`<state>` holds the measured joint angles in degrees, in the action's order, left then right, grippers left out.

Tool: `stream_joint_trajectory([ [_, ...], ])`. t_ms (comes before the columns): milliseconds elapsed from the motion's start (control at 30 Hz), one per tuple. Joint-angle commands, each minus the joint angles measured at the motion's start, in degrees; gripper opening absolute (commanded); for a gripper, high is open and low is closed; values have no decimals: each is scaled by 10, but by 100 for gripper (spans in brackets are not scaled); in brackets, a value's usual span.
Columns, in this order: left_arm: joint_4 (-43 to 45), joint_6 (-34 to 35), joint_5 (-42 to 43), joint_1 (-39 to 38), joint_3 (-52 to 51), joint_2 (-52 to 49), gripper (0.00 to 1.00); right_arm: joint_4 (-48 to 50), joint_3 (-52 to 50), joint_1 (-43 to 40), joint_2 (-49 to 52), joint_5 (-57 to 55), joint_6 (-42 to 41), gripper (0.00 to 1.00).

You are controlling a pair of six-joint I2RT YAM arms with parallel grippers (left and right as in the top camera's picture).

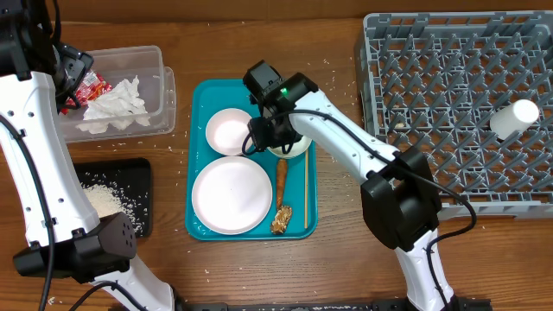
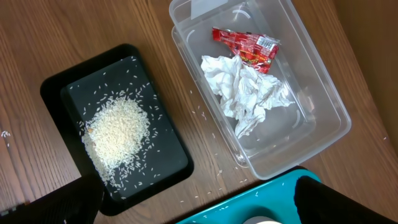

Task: Sort waste into correct bins and load items into the dishwasher
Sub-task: 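Move the right gripper to the pale green bowl and grasp its rim, then lift the green bowl and place it upside down in the dish rack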

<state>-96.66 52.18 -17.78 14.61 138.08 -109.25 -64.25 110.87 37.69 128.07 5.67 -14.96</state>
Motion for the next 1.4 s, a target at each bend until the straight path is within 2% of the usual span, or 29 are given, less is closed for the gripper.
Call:
stream_joint_trajectory([
  [0,0,7,-2,-4,-1,6,100,13,-29,1,3,-20,12,57],
  [233,0,7,-2,-4,-1,6,100,33,-52,3,3,-20,15,54],
  [567,0,7,-2,-4,-1,6,100,44,-50,10,3,-26,15,25],
  [733,0,7,-2,-4,-1,6,100,28,-30,9,2,-26,14,7],
  [867,0,7,-2,-4,-1,6,100,7,10,1,-1,-27,15,4],
  [1100,0,7,-2,-4,-1,6,100,-45,104,-47,-28,-26,15,4],
  [1367,0,7,-2,-4,-1,6,100,-85,209,-188,-71,-15,16,4],
])
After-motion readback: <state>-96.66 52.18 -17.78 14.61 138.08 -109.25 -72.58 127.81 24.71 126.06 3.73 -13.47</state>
